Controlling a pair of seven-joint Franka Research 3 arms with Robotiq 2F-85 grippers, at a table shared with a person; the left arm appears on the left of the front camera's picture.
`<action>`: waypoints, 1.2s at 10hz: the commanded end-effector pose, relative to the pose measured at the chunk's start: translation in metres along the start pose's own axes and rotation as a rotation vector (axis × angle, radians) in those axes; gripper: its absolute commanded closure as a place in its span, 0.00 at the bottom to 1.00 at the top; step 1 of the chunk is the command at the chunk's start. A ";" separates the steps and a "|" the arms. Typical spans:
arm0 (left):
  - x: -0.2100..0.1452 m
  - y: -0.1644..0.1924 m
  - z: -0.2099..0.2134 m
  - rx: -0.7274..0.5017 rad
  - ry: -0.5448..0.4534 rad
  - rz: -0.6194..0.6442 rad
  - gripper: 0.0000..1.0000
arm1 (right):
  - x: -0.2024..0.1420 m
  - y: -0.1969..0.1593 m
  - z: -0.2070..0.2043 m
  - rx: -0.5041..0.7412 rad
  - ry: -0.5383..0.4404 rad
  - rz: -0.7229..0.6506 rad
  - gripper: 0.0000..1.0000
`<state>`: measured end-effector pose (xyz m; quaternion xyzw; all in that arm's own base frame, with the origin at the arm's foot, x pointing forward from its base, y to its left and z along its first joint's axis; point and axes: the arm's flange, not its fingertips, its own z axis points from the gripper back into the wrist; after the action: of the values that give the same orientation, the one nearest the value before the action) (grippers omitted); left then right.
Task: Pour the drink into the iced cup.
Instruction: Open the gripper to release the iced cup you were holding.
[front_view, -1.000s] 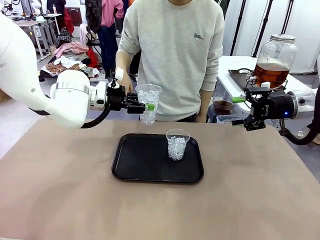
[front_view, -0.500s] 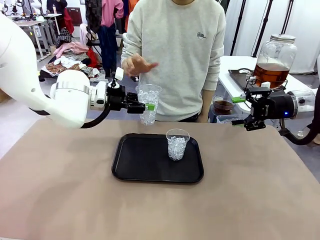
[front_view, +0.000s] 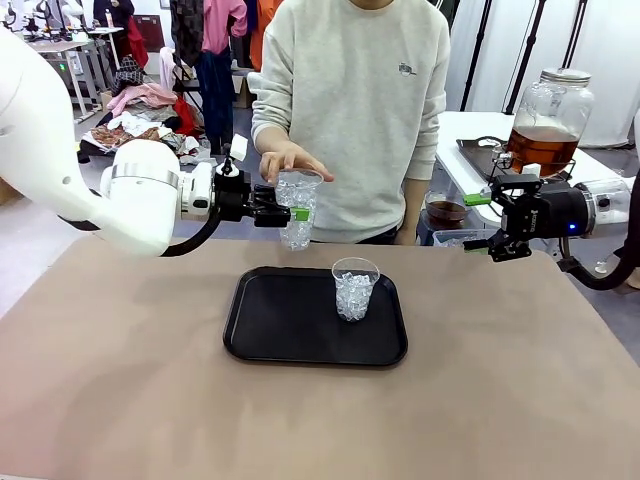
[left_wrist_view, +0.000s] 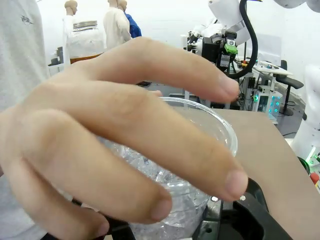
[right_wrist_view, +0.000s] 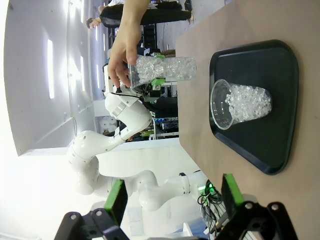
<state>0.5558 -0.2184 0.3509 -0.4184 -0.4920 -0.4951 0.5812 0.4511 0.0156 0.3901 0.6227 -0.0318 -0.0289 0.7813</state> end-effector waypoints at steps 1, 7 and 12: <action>0.005 0.001 0.000 0.002 -0.007 -0.007 0.47 | -0.001 0.001 0.000 0.004 -0.002 0.000 0.00; 0.005 0.001 0.000 0.002 -0.007 -0.007 0.47 | -0.001 0.001 0.000 0.004 -0.002 0.000 0.00; 0.005 0.001 0.000 0.002 -0.007 -0.007 0.47 | -0.001 0.001 0.000 0.004 -0.002 0.000 0.00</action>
<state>0.5563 -0.2189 0.3529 -0.4182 -0.4932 -0.4959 0.5797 0.4511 0.0156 0.3901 0.6227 -0.0318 -0.0289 0.7813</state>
